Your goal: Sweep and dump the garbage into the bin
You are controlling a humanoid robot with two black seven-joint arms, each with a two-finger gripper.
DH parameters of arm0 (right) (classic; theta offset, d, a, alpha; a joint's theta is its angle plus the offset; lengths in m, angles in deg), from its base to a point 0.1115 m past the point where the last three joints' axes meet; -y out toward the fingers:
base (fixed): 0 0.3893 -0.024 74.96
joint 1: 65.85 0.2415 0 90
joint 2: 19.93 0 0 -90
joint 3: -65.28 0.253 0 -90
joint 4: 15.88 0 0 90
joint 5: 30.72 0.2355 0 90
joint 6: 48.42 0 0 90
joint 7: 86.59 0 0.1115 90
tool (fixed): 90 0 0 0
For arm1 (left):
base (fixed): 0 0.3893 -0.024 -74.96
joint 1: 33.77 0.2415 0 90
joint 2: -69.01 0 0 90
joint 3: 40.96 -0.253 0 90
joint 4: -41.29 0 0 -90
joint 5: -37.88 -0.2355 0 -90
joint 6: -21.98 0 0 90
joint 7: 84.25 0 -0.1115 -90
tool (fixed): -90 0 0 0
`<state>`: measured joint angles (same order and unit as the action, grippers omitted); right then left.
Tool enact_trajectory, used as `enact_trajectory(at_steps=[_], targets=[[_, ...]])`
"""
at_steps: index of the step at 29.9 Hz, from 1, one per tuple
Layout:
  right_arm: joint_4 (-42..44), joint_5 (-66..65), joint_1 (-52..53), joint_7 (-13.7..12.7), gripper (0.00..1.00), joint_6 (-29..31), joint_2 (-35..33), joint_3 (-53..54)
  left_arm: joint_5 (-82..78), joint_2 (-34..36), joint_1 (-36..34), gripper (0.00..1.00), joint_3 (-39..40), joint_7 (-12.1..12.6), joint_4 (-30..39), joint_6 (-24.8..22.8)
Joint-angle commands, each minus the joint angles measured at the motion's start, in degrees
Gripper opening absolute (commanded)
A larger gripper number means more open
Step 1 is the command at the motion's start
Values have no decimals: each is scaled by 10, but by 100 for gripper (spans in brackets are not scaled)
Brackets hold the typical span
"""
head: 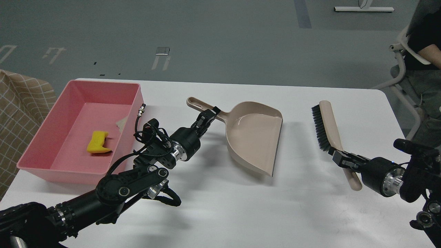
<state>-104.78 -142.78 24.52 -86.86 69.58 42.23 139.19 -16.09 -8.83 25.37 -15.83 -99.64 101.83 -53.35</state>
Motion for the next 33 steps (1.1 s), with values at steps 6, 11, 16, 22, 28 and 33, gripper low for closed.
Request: enact_trajectory(at_steps=[6, 11, 16, 22, 28, 33], targets=[[4, -1, -32, 0, 20, 0, 1, 0, 0, -1, 1, 8, 0, -2, -2, 1], [10, -1, -31, 0, 21, 0, 1, 1, 0, -1, 4, 14, 0, -3, -2, 1], [17, -1, -29, 0, 22, 0, 4, 1, -1, -2, 8, 31, 0, -3, -2, 1], [20, -2, -28, 0, 22, 0, 5, 0, -1, -5, 18, 45, 0, -4, -2, 2], [27, -3, -27, -4, 47, 0, 8, 0, 0, -5, 18, 64, 0, -4, -2, 2], [30, 0, -26, -8, 86, 0, 11, 3, 0, -5, 16, 76, 1, -5, -2, 7]])
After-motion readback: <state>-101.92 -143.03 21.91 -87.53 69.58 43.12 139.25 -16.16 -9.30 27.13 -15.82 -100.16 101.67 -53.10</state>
